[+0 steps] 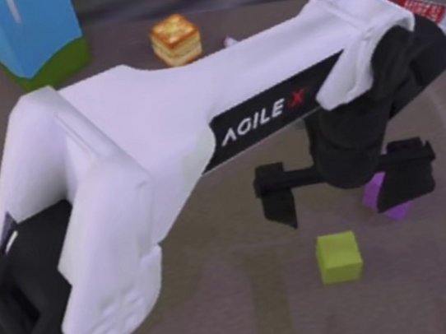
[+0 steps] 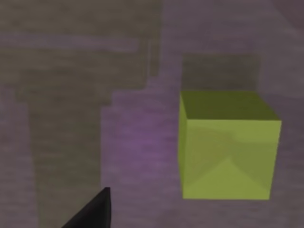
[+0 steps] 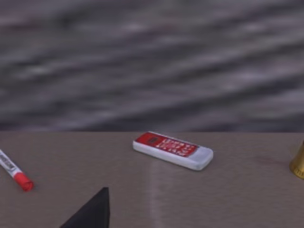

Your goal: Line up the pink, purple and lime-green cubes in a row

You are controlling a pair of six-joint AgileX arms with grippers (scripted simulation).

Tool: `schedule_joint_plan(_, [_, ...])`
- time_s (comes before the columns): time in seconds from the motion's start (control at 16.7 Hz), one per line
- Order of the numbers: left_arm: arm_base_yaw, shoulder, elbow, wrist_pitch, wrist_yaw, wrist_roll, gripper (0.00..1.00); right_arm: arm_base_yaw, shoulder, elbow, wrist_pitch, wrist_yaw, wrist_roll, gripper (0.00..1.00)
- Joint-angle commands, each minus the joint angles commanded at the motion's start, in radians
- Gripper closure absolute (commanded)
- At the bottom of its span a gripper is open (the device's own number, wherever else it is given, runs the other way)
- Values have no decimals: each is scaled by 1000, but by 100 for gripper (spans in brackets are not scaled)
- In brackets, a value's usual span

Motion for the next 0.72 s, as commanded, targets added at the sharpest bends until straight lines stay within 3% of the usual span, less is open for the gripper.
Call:
schedule_joint_plan(0.36, [80, -154, -144, 92, -7, 25, 0, 22, 124, 116, -74, 4, -36, 0])
schedule_joint_plan(0.72, [314, -677, -602, 361, -16, 136, 0, 98, 537, 442, -302, 5, -147, 0])
